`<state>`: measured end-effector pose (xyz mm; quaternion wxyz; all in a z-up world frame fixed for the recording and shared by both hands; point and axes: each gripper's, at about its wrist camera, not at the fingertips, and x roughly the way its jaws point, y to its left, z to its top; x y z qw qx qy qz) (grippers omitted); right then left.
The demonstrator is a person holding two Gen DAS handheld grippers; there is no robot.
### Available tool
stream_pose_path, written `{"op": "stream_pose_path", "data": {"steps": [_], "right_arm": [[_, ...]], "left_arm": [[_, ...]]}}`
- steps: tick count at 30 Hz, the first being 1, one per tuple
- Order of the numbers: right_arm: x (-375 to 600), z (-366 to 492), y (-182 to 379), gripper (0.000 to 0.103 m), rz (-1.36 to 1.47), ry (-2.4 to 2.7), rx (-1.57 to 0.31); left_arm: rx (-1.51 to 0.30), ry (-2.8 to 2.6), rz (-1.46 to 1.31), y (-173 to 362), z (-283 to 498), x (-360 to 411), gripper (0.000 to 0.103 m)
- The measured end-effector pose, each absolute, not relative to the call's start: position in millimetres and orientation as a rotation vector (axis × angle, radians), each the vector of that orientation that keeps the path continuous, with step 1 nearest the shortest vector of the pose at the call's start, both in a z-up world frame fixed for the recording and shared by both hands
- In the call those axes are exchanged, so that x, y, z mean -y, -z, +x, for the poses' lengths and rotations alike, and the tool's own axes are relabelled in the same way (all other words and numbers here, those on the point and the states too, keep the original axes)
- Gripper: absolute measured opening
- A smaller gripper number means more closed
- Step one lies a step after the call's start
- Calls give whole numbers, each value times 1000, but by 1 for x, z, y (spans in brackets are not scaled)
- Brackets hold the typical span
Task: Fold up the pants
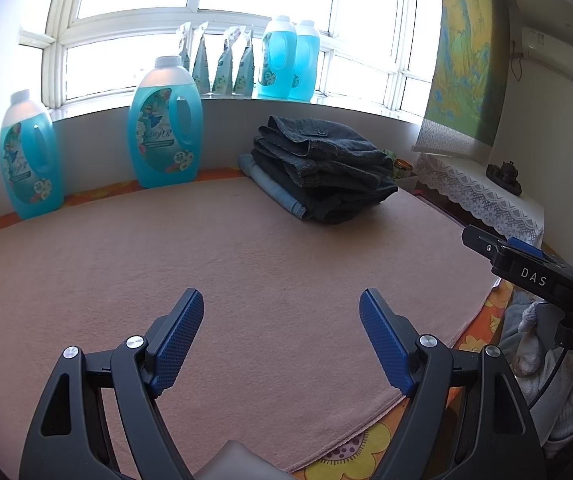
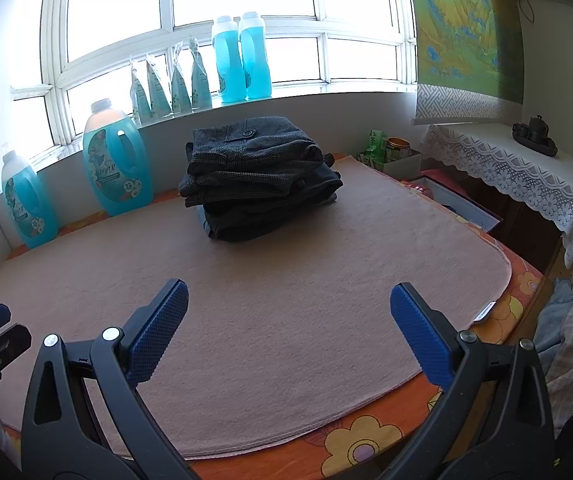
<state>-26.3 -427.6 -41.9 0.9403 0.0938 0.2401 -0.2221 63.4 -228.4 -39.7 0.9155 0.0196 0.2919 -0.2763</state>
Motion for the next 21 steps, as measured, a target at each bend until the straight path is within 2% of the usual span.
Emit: {"op": "stream_pose_path", "data": {"steps": [21], "right_arm": [[422, -25, 44, 103, 193, 452, -493]], "left_arm": [[-602, 559, 40, 42, 66, 226, 80]]}}
